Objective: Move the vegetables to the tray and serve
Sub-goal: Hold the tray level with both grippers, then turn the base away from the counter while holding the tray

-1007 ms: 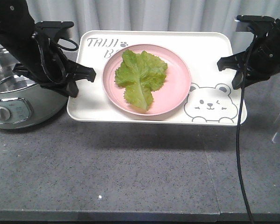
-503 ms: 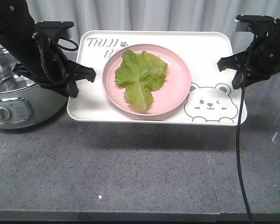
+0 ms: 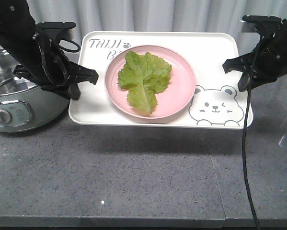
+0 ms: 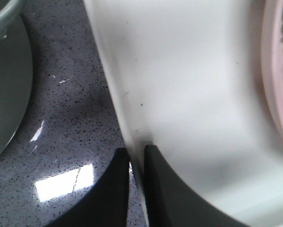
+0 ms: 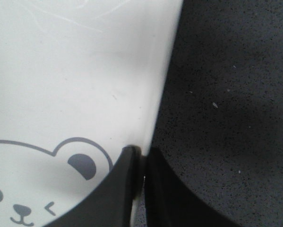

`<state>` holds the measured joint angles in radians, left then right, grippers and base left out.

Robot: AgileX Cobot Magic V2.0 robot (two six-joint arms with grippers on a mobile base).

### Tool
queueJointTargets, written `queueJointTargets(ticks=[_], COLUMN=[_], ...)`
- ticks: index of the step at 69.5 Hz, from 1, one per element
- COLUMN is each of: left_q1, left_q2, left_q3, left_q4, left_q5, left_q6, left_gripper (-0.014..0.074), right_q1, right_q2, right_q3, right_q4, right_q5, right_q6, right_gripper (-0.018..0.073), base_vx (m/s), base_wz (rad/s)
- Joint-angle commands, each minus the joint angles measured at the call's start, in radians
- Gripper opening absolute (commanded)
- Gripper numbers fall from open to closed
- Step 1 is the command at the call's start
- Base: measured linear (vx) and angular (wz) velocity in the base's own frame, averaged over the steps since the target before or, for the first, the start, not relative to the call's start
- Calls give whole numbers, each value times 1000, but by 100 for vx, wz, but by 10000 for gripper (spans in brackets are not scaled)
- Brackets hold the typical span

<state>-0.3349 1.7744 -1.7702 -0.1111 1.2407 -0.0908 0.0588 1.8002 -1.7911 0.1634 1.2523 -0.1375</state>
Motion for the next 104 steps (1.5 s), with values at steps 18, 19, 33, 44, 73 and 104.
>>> queueJointTargets(ticks=[18, 19, 33, 44, 73, 104], left_q1=[-28, -28, -28, -28, -28, -28], left_q2=[-55, -55, -55, -55, -55, -55], left_q3=[-39, -39, -39, -39, -39, -39], left_q4=[-157, -157, -157, -157, -157, -157], left_q5=[-93, -93, -93, -93, -93, -93], left_q6=[26, 26, 26, 26, 26, 26], left_gripper=[-6, -6, -6, -6, -6, -6], right_q1=[19, 19, 19, 19, 19, 19], right_q2=[-56, -56, -56, -56, -56, -56], right_q3=[-27, -27, -27, -27, -27, -27], right_q4=[138, 138, 138, 138, 138, 138], right_q5=[31, 31, 31, 31, 31, 31], right_q6=[-41, -41, -41, -41, -41, -41], right_gripper=[-10, -10, -10, -10, -10, -10], base_vx=[0, 0, 0, 0, 0, 0], base_wz=[0, 0, 0, 0, -1, -11])
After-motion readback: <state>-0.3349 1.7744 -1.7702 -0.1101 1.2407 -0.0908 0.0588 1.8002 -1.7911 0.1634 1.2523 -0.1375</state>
